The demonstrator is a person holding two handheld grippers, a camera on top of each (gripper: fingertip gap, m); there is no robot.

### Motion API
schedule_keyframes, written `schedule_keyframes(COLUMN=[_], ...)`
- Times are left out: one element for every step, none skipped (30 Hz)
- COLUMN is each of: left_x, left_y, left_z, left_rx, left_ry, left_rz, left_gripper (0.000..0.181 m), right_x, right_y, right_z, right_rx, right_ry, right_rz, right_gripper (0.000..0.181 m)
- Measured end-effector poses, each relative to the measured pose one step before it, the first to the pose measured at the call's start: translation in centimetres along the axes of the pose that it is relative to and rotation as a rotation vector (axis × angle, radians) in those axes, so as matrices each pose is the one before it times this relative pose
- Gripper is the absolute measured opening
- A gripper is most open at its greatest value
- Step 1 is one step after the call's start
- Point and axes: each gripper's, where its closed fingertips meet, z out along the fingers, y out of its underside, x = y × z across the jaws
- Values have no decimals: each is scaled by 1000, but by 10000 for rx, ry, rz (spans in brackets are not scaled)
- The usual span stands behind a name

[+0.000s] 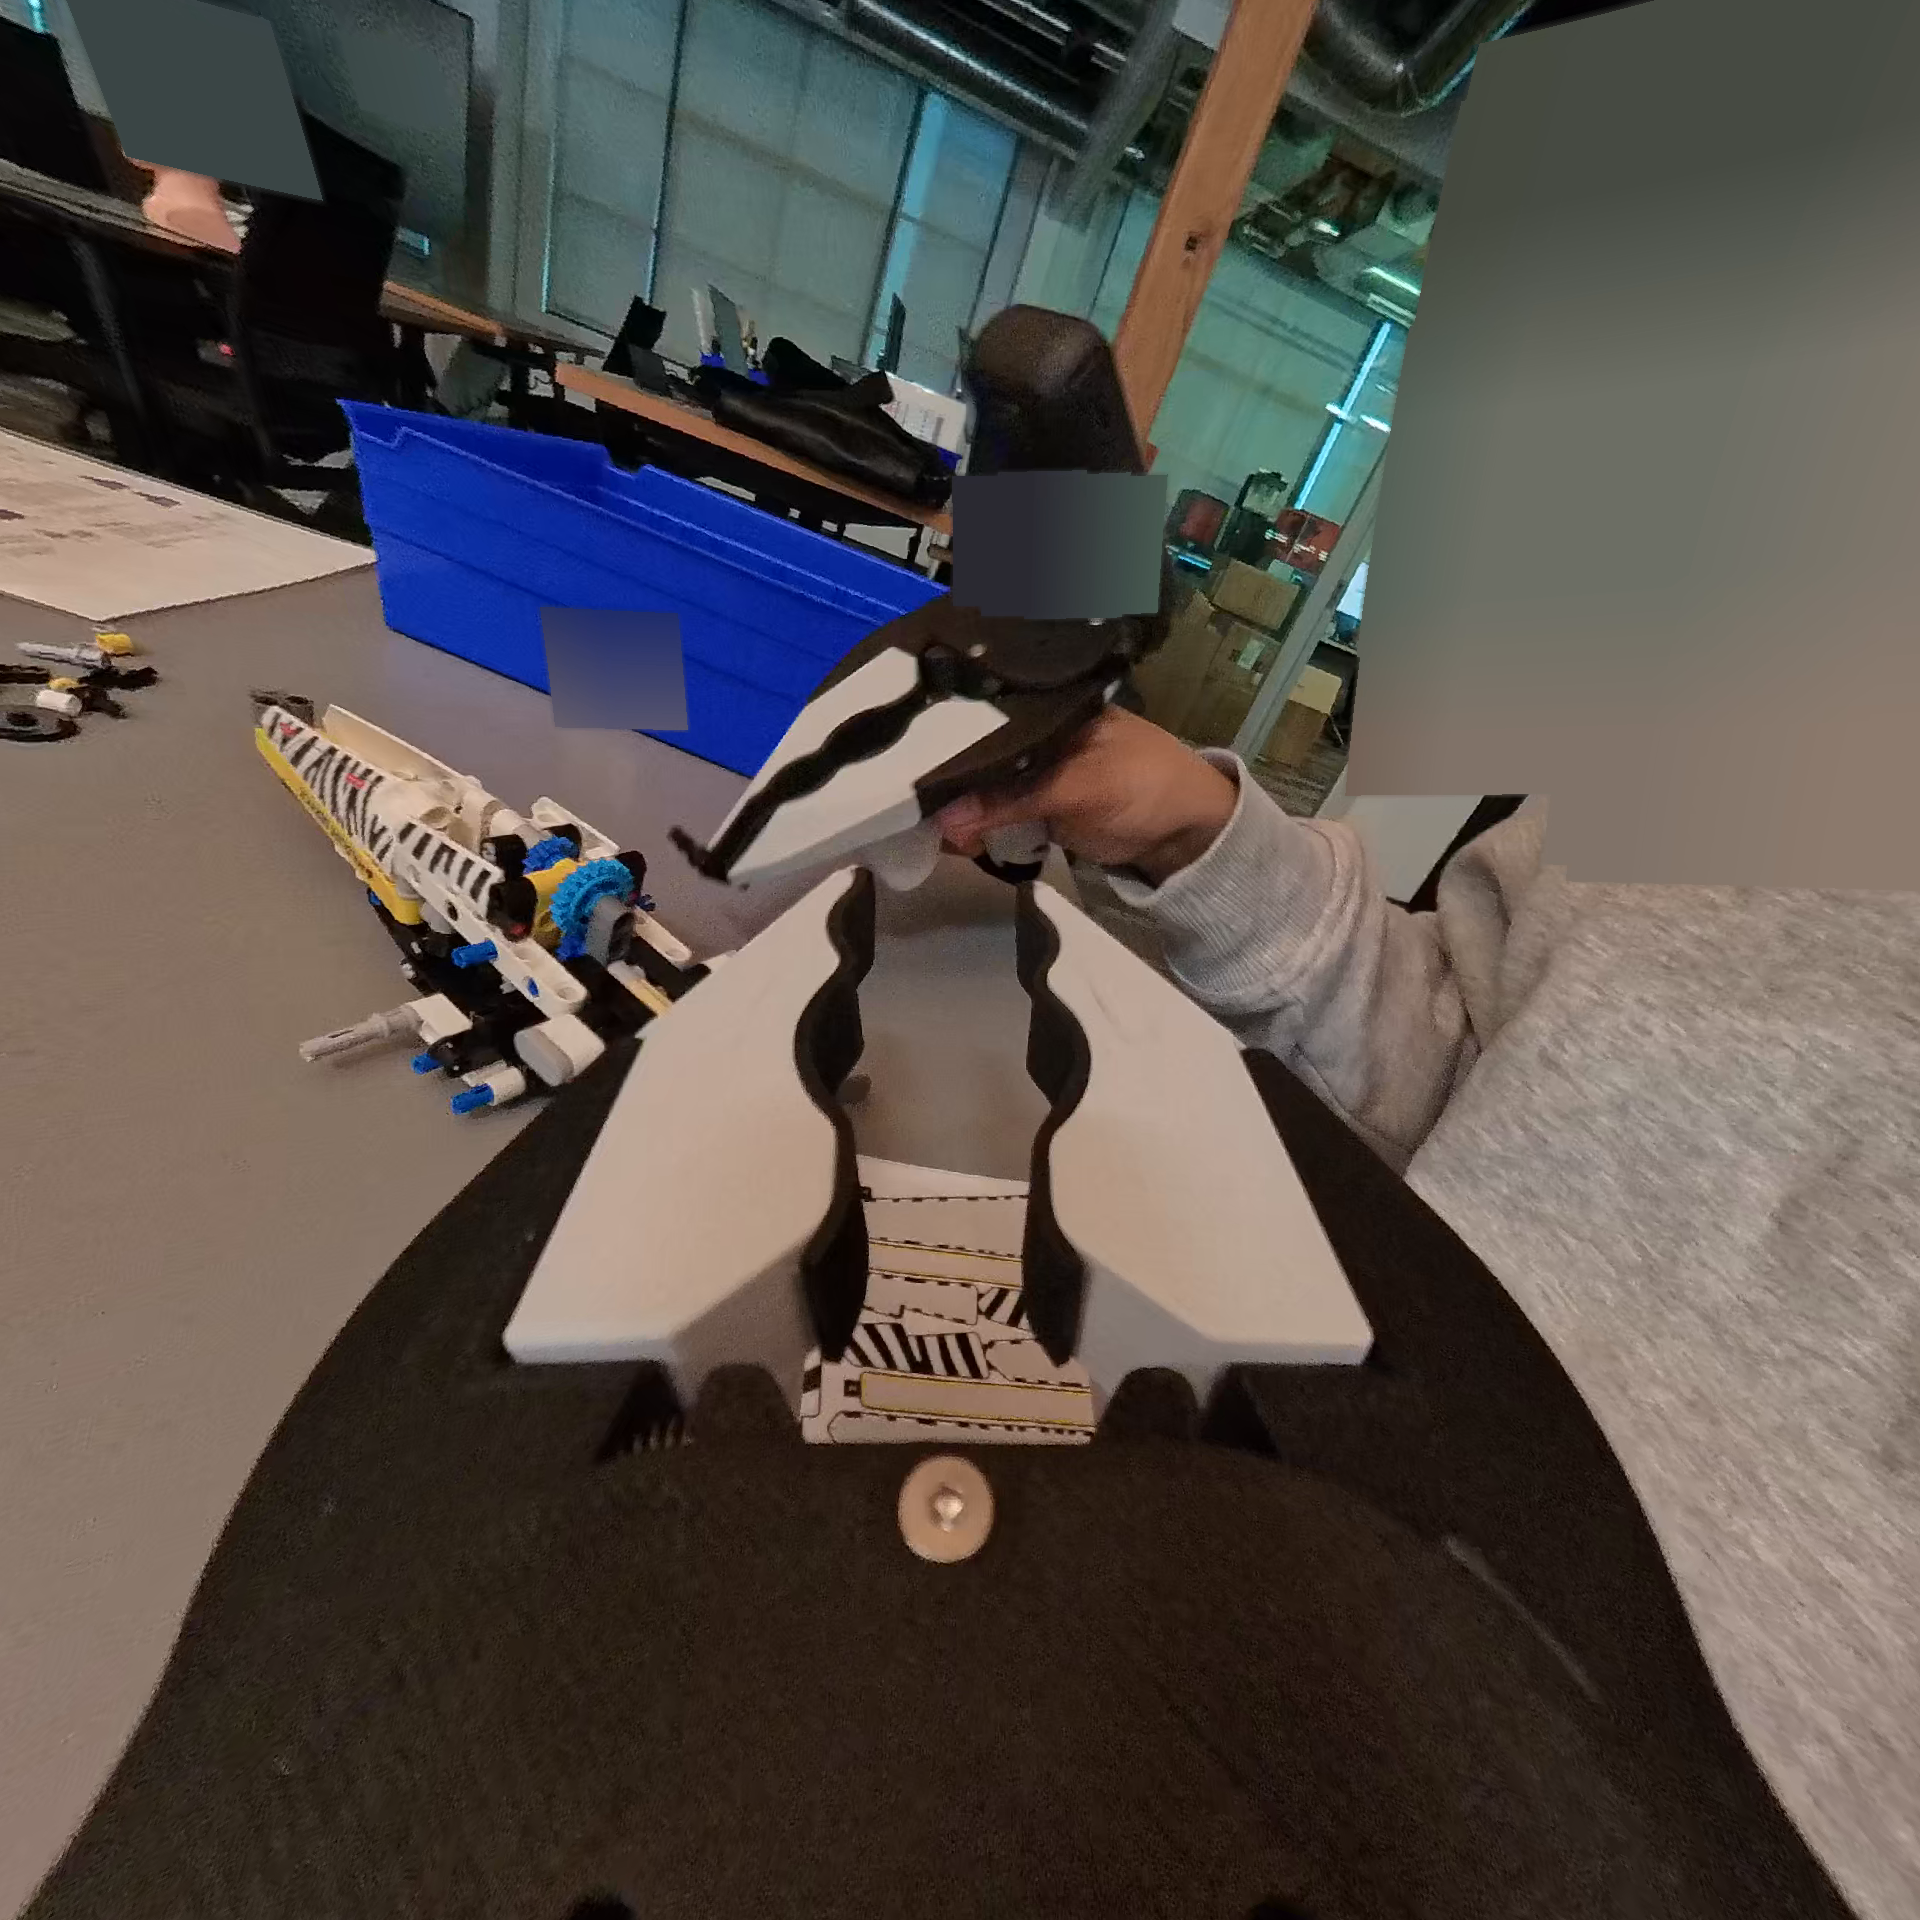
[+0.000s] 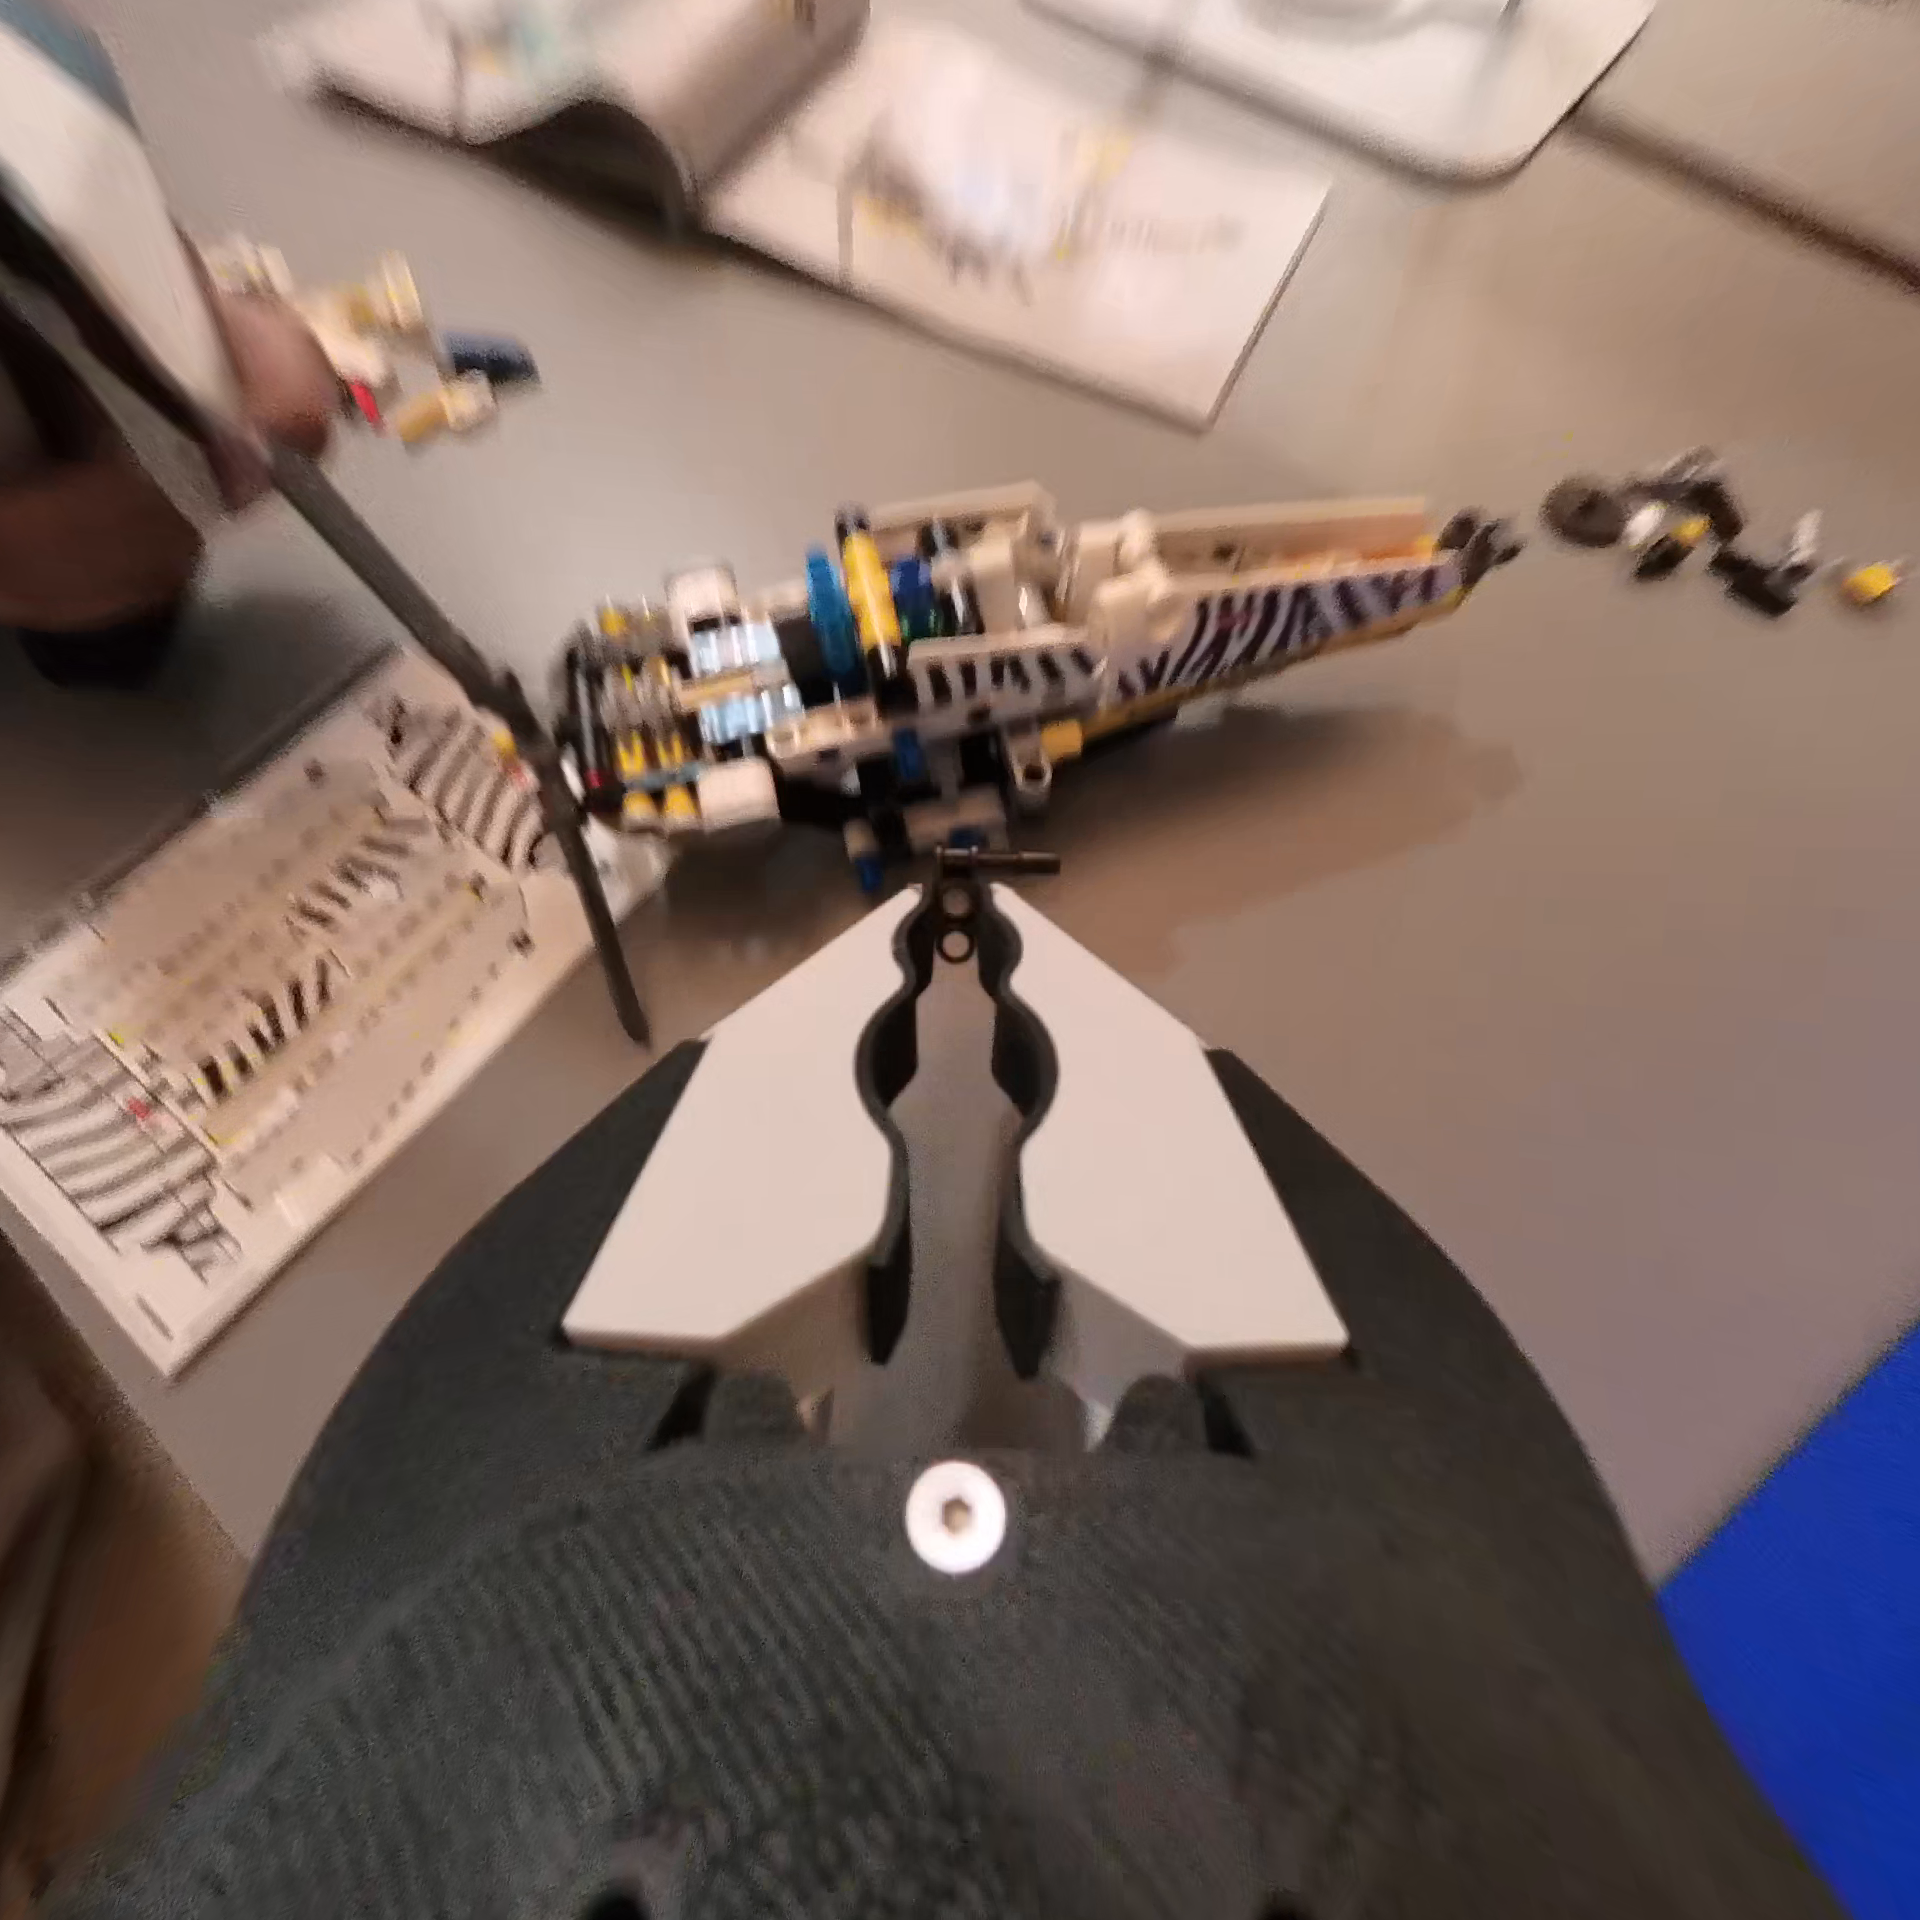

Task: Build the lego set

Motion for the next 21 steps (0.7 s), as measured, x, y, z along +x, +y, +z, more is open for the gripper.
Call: schedule_keyframes(left_x=[-137,-110,-144,-227,-267,-123,97,209,255,338,398,361,302,256,224,209,235,285,216,82,97], left_y=[-75,-161,-249,-275,-308,-334,-305,-226,-145,-115,-72,-7,45,80,64,16,-57,-145,-151,-62,-10], left_z=[-55,-62,-65,-57,-27,33,102,168,196,189,171,141,115,79,45,8,-47,-90,-114,-89,-64], left_rx=[43,81,141,159,181,258,288,261,216,186,135,85,38,1,-13,-3,22,75,83,23,-15], left_ry=[-63,-62,-92,-131,-127,-7,159,237,240,235,238,187,138,88,64,56,80,118,86,33,48], left_rz=[-27,-15,11,-31,-181,-367,-516,-550,-458,-303,-169,-85,-9,56,108,135,150,138,109,93,55], left_gripper=[24,24,24,23,23,23,22,22,22,21,21,20,20,19,18,16,11,6,3,2,2], right_x=[33,41,-332,-1139,-1608,-1558,-1411,-1347,-1135,-874,-664,-524,-411,-273,-174,-136,-154,-107,-79,-125,-117], right_y=[-943,-932,-957,-1053,-1166,-1195,-1113,-901,-653,-301,38,288,436,515,450,321,203,170,141,6,39], right_z=[-420,-356,-284,-256,-208,-127,-23,119,236,318,376,405,395,369,320,244,183,144,111,64,42], right_rx=[764,715,698,739,808,857,867,816,719,573,376,237,131,41,39,58,65,6,-35,-6,-69], right_ry=[17,-19,-261,-733,-971,-875,-742,-678,-543,-397,-299,-221,-172,-86,-13,16,-1,16,12,-24,-31], right_rz=[420,540,555,471,434,396,348,320,304,297,262,225,169,99,23,-24,-18,-7,-32,-34,-22], right_gripper=[5,4,4,4,4,4,4,4,4,4,4,4,4,4,4,4,4,4,4,4,4])
